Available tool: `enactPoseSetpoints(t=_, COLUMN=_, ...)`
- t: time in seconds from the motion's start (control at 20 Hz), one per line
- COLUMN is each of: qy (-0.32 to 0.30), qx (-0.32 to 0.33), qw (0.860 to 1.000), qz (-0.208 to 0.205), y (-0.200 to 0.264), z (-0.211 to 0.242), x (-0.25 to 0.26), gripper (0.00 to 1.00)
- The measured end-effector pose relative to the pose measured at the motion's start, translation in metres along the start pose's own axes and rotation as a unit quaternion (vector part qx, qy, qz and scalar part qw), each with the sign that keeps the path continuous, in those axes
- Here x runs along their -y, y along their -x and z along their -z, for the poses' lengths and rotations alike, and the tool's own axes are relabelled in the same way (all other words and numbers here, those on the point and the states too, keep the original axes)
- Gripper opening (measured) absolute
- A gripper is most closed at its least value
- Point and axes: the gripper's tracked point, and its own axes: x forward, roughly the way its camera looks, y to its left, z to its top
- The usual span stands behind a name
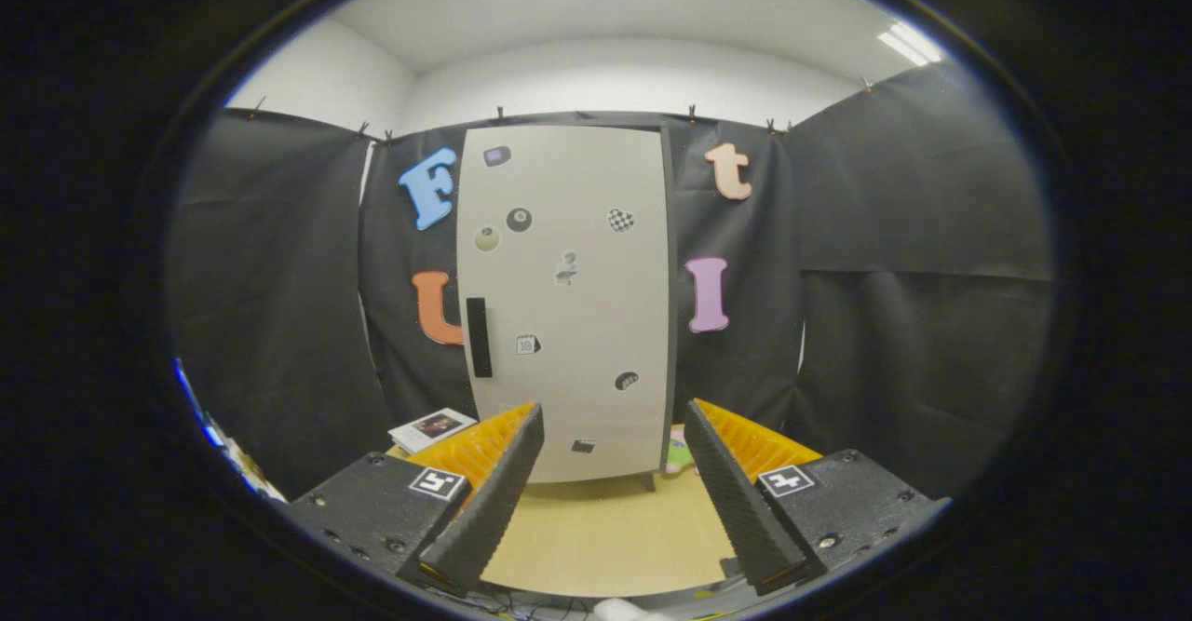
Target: Open the shoe cabinet door, grab the shoes and put them into the shoe cabinet, then close the shoe cabinet door.
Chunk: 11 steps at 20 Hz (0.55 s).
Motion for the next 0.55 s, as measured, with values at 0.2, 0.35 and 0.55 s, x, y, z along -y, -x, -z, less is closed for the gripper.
enactPoseSetpoints(t=0.2, qy=0.002, qx=0.0, qw=1.0, qz=0.003, y=0.0025, z=-0.0008, x=0.0013, gripper=0.99)
enactPoseSetpoints(t=0.35, qy=0.005, qx=0.0, qw=1.0, qz=-0.002, y=0.0048, z=-0.001, x=-0.0008, gripper=0.99)
enactPoseSetpoints(t=0.55, qy=0.008, qx=0.002, qw=1.0, qz=-0.006, y=0.0048, z=-0.0019, x=-0.0009, gripper=0.99)
